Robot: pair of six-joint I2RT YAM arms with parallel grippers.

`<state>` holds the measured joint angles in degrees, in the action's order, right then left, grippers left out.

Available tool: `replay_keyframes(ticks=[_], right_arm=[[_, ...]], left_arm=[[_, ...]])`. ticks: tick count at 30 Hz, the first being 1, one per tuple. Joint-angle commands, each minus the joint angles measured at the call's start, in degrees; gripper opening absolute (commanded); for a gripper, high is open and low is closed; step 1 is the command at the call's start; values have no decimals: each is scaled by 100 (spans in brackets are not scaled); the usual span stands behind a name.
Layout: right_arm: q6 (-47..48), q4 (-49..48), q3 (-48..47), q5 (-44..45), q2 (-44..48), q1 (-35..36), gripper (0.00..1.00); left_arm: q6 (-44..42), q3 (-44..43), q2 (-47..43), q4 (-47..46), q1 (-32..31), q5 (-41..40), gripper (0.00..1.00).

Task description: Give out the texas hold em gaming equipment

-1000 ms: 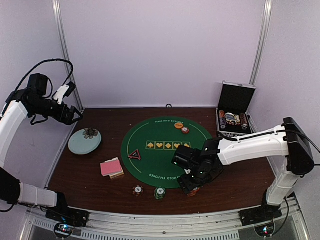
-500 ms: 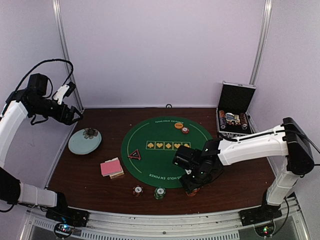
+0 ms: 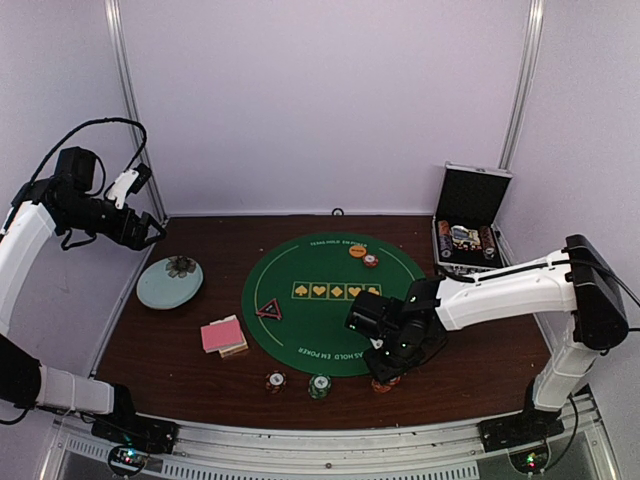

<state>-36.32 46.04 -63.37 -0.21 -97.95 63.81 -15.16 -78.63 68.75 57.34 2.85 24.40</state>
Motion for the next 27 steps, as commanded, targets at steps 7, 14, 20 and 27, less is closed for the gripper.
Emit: replay_keyframes(ticks=[7,14,20,27], right_arm=[[41,354,-389,56,154,-35,33],[119,646,-908,38,96,-27,31],[304,806,-1895,-29,-461,-2,30],[640,1000,-3931,-242,-2063,60,28]], left_arm=[[-99,-34,-114,-42,31,47,98],[-118,8,-148,-48,31,25,98],[-115,53,-125,-45,31,39,98],[-75,67,-72,-47,31,79,98]])
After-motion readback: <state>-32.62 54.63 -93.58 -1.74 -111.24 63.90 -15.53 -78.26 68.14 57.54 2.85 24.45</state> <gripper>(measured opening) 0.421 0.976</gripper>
